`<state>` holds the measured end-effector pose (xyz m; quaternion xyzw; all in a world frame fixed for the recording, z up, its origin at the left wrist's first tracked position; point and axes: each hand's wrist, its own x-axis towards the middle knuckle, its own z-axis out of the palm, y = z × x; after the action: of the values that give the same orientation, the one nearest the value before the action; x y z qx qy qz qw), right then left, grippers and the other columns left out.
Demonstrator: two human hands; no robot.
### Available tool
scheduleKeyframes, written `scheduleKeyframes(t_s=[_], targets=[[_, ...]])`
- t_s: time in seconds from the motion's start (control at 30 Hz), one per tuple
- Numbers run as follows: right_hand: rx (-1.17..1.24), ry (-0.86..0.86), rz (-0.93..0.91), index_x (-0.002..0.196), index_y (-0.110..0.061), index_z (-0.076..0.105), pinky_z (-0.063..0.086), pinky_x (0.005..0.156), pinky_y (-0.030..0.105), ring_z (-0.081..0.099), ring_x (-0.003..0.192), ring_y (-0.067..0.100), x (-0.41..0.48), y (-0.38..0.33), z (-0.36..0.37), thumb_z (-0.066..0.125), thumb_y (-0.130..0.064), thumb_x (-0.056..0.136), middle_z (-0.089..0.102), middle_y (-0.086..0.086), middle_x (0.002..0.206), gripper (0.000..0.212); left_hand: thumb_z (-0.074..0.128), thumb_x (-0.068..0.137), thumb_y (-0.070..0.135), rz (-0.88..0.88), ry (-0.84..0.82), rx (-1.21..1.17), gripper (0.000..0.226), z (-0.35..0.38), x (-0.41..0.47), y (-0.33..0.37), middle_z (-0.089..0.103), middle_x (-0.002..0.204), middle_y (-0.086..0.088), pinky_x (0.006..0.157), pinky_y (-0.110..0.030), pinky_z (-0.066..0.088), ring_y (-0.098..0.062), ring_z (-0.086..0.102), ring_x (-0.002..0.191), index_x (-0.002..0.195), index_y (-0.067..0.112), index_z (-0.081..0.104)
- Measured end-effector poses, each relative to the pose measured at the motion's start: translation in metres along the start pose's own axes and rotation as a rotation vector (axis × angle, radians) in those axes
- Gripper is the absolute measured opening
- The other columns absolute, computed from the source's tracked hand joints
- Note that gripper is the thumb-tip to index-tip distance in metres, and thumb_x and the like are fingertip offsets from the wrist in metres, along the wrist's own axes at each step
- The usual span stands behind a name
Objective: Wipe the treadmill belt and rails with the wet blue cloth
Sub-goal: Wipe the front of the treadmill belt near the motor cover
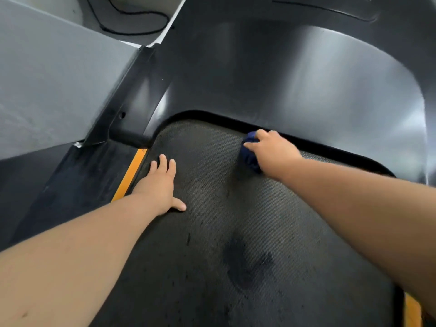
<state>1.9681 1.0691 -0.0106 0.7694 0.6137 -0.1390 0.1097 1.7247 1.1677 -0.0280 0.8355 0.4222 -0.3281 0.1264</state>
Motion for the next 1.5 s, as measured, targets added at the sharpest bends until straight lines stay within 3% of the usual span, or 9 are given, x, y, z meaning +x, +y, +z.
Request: scheduleKeyframes(t_s=[0.1, 0.2, 0.37, 0.47, 0.63, 0.83, 1.03, 1.27, 1.5], targets=[[-0.044, -0.128, -0.009, 0.144, -0.027, 0.036, 0.044, 0.097, 0.040, 0.041, 0.118, 0.033, -0.004, 0.032, -0.009, 0.058, -0.035, 0.086, 0.037, 0.009, 0.130, 0.063, 0.072, 0.071, 0.058, -0.003, -0.009, -0.045, 0.125, 0.001, -0.005, -0.005, -0.023, 0.156, -0.008, 0.112, -0.045, 0.025, -0.027, -0.010, 0.146, 0.149, 0.017, -0.017], [0.087, -0.085, -0.045, 0.136, -0.024, 0.048, 0.042, 0.098, 0.037, 0.044, 0.116, 0.033, -0.013, 0.003, -0.004, 0.052, -0.056, 0.082, 0.039, 0.011, 0.129, 0.062, 0.067, 0.077, 0.057, 0.021, -0.071, -0.065, 0.115, -0.002, -0.011, -0.003, -0.028, 0.154, -0.006, 0.112, -0.049, 0.027, -0.028, -0.011, 0.145, 0.147, 0.031, -0.021], [0.343, -0.019, -0.247, 0.124, -0.023, 0.058, 0.042, 0.094, 0.038, 0.038, 0.111, 0.026, -0.046, -0.056, 0.035, 0.053, -0.043, 0.089, 0.038, 0.003, 0.130, 0.041, 0.065, 0.083, 0.049, 0.058, -0.183, -0.097, 0.107, -0.010, -0.033, 0.007, -0.022, 0.156, -0.005, 0.109, -0.042, 0.034, -0.030, 0.011, 0.145, 0.146, 0.036, -0.020], [0.304, 0.085, -0.176, 0.129, -0.025, 0.055, 0.042, 0.095, 0.041, 0.040, 0.112, 0.029, -0.018, -0.031, 0.032, 0.055, -0.034, 0.090, 0.043, 0.005, 0.131, 0.040, 0.066, 0.086, 0.040, 0.008, -0.223, -0.157, 0.104, -0.013, -0.045, 0.003, -0.021, 0.157, -0.006, 0.095, -0.033, 0.043, -0.032, 0.028, 0.140, 0.144, 0.043, -0.020], [0.381, 0.213, 0.132, 0.133, -0.020, 0.042, 0.043, 0.083, 0.036, 0.050, 0.108, 0.032, 0.016, -0.019, 0.016, 0.062, -0.020, 0.082, 0.054, 0.008, 0.120, 0.055, 0.069, 0.082, 0.043, -0.013, -0.091, -0.178, 0.111, -0.009, -0.032, -0.001, -0.024, 0.156, -0.004, 0.113, -0.043, 0.026, -0.025, -0.005, 0.146, 0.146, 0.034, -0.021], [0.345, 0.115, -0.389, 0.129, -0.017, 0.051, 0.043, 0.092, 0.043, 0.047, 0.106, 0.028, -0.010, -0.070, 0.044, 0.061, -0.025, 0.082, 0.052, 0.003, 0.125, 0.049, 0.072, 0.075, 0.053, 0.005, 0.016, -0.181, 0.118, 0.006, -0.008, -0.002, -0.026, 0.155, -0.002, 0.116, -0.043, 0.022, -0.020, -0.010, 0.146, 0.150, 0.024, -0.015], [0.220, 0.315, 0.065, 0.125, -0.015, 0.056, 0.044, 0.086, 0.043, 0.047, 0.103, 0.035, 0.020, 0.011, 0.026, 0.058, -0.017, 0.082, 0.054, 0.005, 0.125, 0.043, 0.071, 0.078, 0.050, 0.008, -0.011, -0.139, 0.118, 0.007, -0.002, -0.001, -0.030, 0.154, -0.004, 0.112, -0.040, 0.029, -0.021, -0.012, 0.146, 0.148, 0.024, -0.020], [0.386, 0.160, -0.270, 0.134, -0.022, 0.050, 0.044, 0.094, 0.044, 0.046, 0.111, 0.027, -0.008, -0.060, 0.044, 0.055, -0.015, 0.085, 0.045, -0.003, 0.138, 0.049, 0.070, 0.079, 0.049, 0.018, -0.003, -0.144, 0.117, 0.006, -0.003, -0.002, -0.032, 0.153, -0.004, 0.111, -0.037, 0.028, -0.021, -0.014, 0.145, 0.148, 0.025, -0.021], [0.379, 0.299, -0.001, 0.129, -0.020, 0.054, 0.047, 0.085, 0.040, 0.047, 0.103, 0.025, 0.036, -0.049, 0.027, 0.053, -0.008, 0.086, 0.052, -0.004, 0.127, 0.044, 0.070, 0.079, 0.048, 0.010, -0.016, -0.132, 0.116, 0.006, -0.003, -0.001, -0.033, 0.152, -0.003, 0.110, -0.041, 0.034, -0.022, -0.016, 0.145, 0.147, 0.025, -0.021]])
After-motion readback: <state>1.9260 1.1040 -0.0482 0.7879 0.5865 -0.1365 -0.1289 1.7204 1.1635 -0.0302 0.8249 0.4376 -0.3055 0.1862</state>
